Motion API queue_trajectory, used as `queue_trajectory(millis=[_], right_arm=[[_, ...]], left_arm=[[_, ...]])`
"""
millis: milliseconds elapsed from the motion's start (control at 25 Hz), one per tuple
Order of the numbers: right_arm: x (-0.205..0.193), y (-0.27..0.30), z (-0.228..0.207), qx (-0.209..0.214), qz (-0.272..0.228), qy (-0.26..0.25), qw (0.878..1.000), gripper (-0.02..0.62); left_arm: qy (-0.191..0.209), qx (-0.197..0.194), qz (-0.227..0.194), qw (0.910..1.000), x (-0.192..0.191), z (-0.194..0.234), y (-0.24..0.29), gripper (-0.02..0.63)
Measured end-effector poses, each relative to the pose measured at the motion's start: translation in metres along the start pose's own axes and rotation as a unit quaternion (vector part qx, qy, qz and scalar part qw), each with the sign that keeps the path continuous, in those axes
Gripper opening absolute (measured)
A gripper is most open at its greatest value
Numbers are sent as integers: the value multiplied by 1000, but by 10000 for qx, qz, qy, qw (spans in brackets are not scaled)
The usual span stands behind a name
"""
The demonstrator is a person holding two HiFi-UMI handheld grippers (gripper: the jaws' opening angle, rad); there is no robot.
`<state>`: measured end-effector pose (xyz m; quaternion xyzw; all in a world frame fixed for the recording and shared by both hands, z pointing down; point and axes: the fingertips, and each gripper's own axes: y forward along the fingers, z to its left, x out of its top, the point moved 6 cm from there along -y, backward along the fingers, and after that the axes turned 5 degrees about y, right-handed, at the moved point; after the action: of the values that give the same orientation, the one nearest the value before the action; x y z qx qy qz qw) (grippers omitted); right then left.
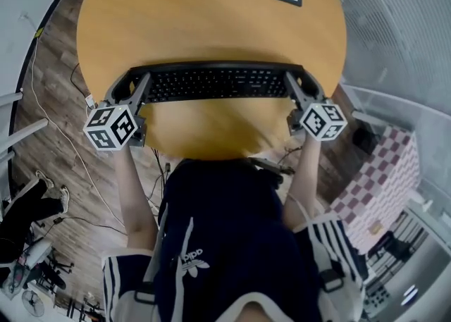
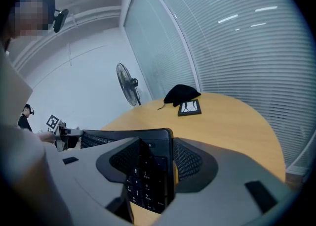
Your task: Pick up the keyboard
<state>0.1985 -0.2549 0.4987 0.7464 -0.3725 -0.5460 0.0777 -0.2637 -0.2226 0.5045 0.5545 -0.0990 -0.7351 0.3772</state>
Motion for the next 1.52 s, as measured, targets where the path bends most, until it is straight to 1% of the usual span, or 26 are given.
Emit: queue_trajectory(millis=[120,240,440,560,680,760,880,1040,1200,1320,1400,1520], right_arm=[[7,-14,7,-7,-230,-34,9997,199],[17,-24,23,-1,-381,-230,9990,199],[30,-47,39,74,-816,-337,9961,199],[43,-65,48,121,-1148,-441,9923,199],[58,-79,56,162,-1454,-485,9880,199],[70,-90,62,152,-1603,-609,9851,199],[85,-110,68,158,-1782,-725,9812,199],[113,-140,77,272,-2009,-1083,9732,199],[123,-169,75,385,-2194,-1207,9674,199],[126,-196,74,425,-2343,-1295,9626,199],[122,-218,77,455,-2434,-1369,9591,199],[104,-260,79,545,-2599,-1448,9532,199]], left_arm=[[156,-63,-229,9996,10,-6,-11,210],[338,-99,-442,9984,22,-9,-22,210],[698,-205,-813,9940,47,-21,-44,210],[950,-257,-1118,9888,67,-34,-60,210],[1108,-272,-1462,9827,85,-43,-77,210],[1161,-250,-1701,9782,94,-51,-87,210],[1163,-256,-1932,9739,100,-66,-101,210],[1226,-252,-2239,9665,111,-92,-121,210],[1327,-153,-2558,9575,113,-121,-142,210],[1348,-114,-2687,9537,111,-145,-158,210],[1343,-54,-2771,9514,101,-162,-174,210],[1350,-9,-3000,9443,73,-190,-203,210]])
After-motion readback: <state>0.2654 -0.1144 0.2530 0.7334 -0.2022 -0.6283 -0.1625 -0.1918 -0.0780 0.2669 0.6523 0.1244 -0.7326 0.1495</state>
